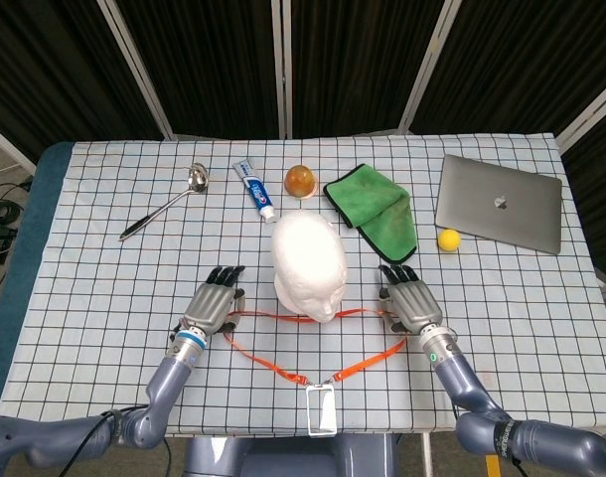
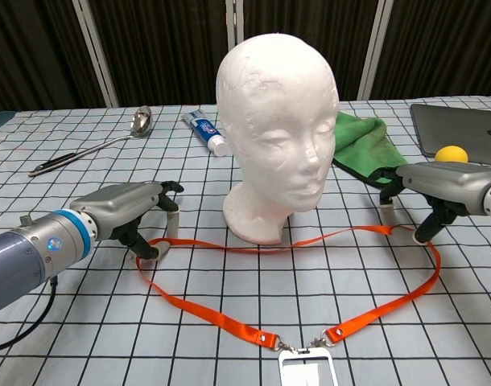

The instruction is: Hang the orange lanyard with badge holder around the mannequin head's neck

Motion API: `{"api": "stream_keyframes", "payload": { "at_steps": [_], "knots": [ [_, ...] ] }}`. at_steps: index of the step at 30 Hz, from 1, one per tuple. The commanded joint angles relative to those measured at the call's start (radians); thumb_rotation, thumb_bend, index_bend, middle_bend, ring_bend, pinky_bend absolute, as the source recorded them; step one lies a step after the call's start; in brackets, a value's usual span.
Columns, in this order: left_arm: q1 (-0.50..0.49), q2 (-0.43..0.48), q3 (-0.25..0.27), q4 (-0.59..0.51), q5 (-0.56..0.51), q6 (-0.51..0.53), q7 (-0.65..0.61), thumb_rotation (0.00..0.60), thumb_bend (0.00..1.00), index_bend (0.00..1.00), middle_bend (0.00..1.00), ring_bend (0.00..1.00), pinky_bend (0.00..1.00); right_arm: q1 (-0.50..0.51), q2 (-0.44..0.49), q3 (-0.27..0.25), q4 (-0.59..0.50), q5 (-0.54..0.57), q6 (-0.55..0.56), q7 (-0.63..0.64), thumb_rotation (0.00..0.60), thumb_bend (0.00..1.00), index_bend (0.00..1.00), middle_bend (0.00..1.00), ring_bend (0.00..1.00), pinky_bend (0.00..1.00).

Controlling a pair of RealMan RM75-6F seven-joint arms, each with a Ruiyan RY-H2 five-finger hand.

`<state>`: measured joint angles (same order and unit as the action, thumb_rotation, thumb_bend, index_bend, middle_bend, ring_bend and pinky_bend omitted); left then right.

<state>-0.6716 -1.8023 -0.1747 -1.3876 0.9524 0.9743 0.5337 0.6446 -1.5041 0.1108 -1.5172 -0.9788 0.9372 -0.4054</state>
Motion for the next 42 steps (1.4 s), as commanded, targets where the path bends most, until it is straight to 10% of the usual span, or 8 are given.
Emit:
{"api": "stream_keyframes", "payload": {
  "at_steps": [1, 13, 28, 42],
  "knots": [
    [-0.001, -0.002, 0.001, 0.001, -0.001, 0.003, -0.002, 0.6, 0.49, 0.56, 0.0, 0.0, 0.0, -0.001, 0.002, -0.001, -0.002, -0.003, 0.002, 0.004, 0.6, 0.41, 0.66, 0.06, 0.0, 0.0],
    [0.01, 0.019, 0.027, -0.031, 0.048, 0.019, -0.043, 0.6, 0.49, 0.68, 0.0, 0.0, 0.0, -0.014, 0.026, -0.028, -0.027, -0.066, 0.019, 0.014, 0.6, 0.42, 0.67, 0.07, 0.0, 0.0],
    [0.067, 0.138, 0.186, -0.061, 0.487, 0.155, -0.296, 0.6, 0.48, 0.68, 0.0, 0.0, 0.0, -0.065, 0.131, -0.133, -0.118, -0.31, 0.086, 0.033, 0.6, 0.41, 0.69, 0.09, 0.0, 0.0],
    [0.074, 0.196, 0.226, -0.062, 0.722, 0.308, -0.38, 0.6, 0.48, 0.69, 0.0, 0.0, 0.0, -0.098, 0.207, -0.195, -0.124, -0.554, 0.194, 0.064, 0.6, 0.41, 0.7, 0.12, 0.0, 0.0]
  ]
}}
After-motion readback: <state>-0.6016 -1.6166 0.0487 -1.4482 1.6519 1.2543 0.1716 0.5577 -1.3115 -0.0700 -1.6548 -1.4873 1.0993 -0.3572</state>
